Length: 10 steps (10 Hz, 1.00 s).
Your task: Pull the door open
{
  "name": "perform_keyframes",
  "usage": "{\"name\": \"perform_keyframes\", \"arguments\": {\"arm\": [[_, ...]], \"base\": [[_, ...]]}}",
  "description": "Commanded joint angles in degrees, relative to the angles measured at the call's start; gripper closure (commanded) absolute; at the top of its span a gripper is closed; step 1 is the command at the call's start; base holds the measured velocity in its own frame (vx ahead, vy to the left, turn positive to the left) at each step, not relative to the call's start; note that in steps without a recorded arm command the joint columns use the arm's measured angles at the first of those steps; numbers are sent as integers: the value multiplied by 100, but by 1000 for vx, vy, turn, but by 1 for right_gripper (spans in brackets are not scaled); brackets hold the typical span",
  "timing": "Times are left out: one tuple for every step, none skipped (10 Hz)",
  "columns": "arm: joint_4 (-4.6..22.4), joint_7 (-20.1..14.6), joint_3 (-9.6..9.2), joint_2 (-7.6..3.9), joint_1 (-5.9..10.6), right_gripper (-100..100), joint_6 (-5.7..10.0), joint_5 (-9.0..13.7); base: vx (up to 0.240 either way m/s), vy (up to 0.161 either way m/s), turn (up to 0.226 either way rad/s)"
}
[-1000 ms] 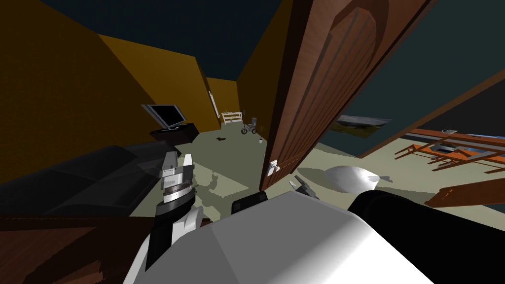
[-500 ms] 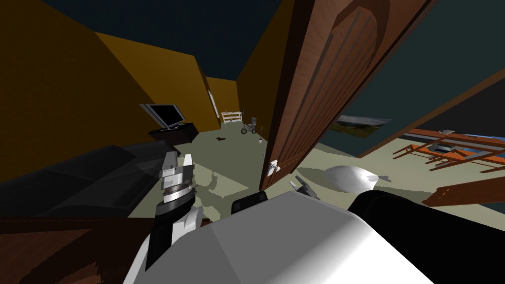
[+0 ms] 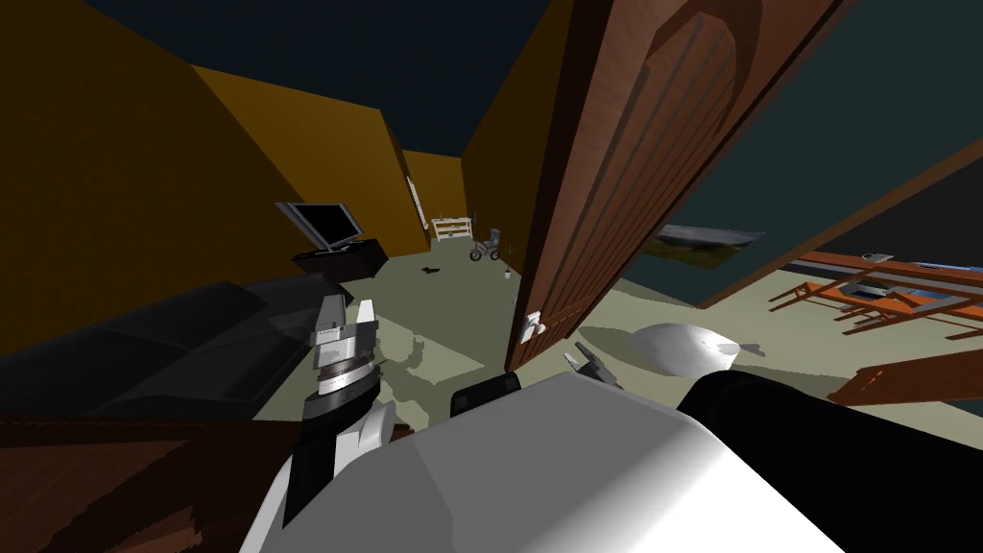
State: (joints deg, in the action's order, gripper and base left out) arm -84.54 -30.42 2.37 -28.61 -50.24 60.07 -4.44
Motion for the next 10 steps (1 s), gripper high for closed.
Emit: {"name": "perform_keyframes", "arguments": {"arm": [[-12,32,27,58,-68,-100,18,27],[-18,51,42,91,-107,-100,28,43],[-22,61,51,110,-129,-100,33,51],[-26,71,60,129,-151,-100,39,60],[-30,82,69,149,-175,-100,45,70],[-30,82,69,149,-175,-100,45,70],[-30,82,69,149,-175,-100,45,70],[-30,82,69,149,-175,-100,45,70],[-30,82,69,149,-175,-100,45,70],[-30,82,69,149,-175,-100,45,70]], "base": [[-42,-35,170],[-38,-41,160],[-19,-25,83],[-8,-10,34],[6,9,-24],[7,10,-27],[-12,-4,53],[0,0,0],[6,12,-23],[-3,-3,10]]}}
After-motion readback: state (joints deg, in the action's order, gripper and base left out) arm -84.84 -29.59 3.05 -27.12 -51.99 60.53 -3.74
